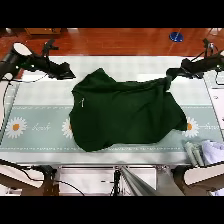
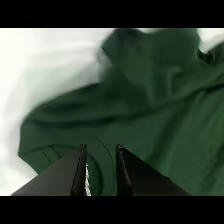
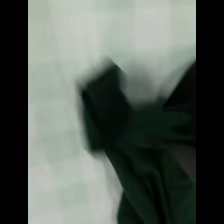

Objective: Fold the shirts.

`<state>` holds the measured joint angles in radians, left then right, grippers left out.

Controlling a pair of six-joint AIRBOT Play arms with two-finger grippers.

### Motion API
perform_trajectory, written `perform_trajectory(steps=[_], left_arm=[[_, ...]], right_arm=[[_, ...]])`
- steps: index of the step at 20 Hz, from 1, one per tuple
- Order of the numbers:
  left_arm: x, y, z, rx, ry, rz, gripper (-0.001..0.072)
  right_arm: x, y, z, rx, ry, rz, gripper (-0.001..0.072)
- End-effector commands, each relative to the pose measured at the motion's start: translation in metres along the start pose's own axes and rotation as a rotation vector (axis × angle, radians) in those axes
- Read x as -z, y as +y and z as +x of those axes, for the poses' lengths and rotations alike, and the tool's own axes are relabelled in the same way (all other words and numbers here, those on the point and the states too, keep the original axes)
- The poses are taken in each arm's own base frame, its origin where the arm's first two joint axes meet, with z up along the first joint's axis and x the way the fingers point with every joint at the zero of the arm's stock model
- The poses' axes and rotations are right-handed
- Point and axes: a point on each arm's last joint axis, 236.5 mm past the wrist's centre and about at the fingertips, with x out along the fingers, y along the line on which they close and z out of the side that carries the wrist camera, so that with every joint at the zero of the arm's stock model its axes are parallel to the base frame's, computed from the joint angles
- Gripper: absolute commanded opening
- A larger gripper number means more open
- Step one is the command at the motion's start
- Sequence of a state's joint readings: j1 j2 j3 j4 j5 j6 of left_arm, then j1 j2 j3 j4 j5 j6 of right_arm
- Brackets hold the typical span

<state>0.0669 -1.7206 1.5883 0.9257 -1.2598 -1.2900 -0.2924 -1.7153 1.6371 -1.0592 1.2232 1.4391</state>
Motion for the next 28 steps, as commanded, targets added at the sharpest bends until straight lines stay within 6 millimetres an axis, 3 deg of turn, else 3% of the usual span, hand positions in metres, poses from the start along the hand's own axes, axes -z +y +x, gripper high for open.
perform_trajectory(steps=[1,2,3,5,6,8,11,12,13,16,19,23,28], left_arm=[[0.002,0.011,-0.058,-0.004,0.032,0.0,0.0263],[0.002,0.018,-0.085,-0.014,0.022,-0.006,0.0282],[0.009,0.025,-0.11,-0.02,0.019,-0.024,0.038],[0.037,0.033,-0.143,-0.013,0.067,-0.076,0.04],[0.055,0.035,-0.152,-0.003,0.101,-0.104,0.04],[0.087,0.038,-0.152,0.011,0.121,-0.16,0.04],[0.153,0.032,-0.12,0.043,0.149,-0.218,0.0414],[0.18,0.022,-0.104,0.085,0.163,-0.264,0.0538],[0.204,0.012,-0.088,0.129,0.171,-0.304,0.0587],[0.278,-0.001,-0.049,0.186,0.229,-0.385,0.0618],[0.328,-0.008,-0.022,0.204,0.304,-0.453,0.0619],[0.335,-0.014,-0.004,0.181,0.317,-0.404,0.0621],[0.341,-0.017,0.023,0.099,0.353,-0.364,0.0621]], right_arm=[[0.007,0.015,-0.057,-0.041,0.046,-0.069,0.0415],[0.014,0.014,-0.083,-0.022,0.067,-0.128,0.0512],[0.013,0.006,-0.106,0.014,0.042,-0.127,0.0514],[0.024,-0.035,-0.145,0.183,0.035,-0.111,0.0514],[0.031,-0.059,-0.163,0.274,0.039,-0.066,0.0509],[0.043,-0.082,-0.182,0.31,0.024,0.008,0.0508],[0.079,-0.107,-0.182,0.29,0.036,0.118,0.0508],[0.094,-0.113,-0.176,0.265,0.053,0.153,0.0508],[0.108,-0.119,-0.17,0.246,0.065,0.182,0.0508],[0.146,-0.128,-0.152,0.197,0.118,0.255,0.0509],[0.168,-0.126,-0.136,0.173,0.146,0.282,0.0508],[0.185,-0.121,-0.127,0.157,0.158,0.287,0.0508],[0.187,-0.119,-0.128,0.162,0.147,0.283,0.0508]])
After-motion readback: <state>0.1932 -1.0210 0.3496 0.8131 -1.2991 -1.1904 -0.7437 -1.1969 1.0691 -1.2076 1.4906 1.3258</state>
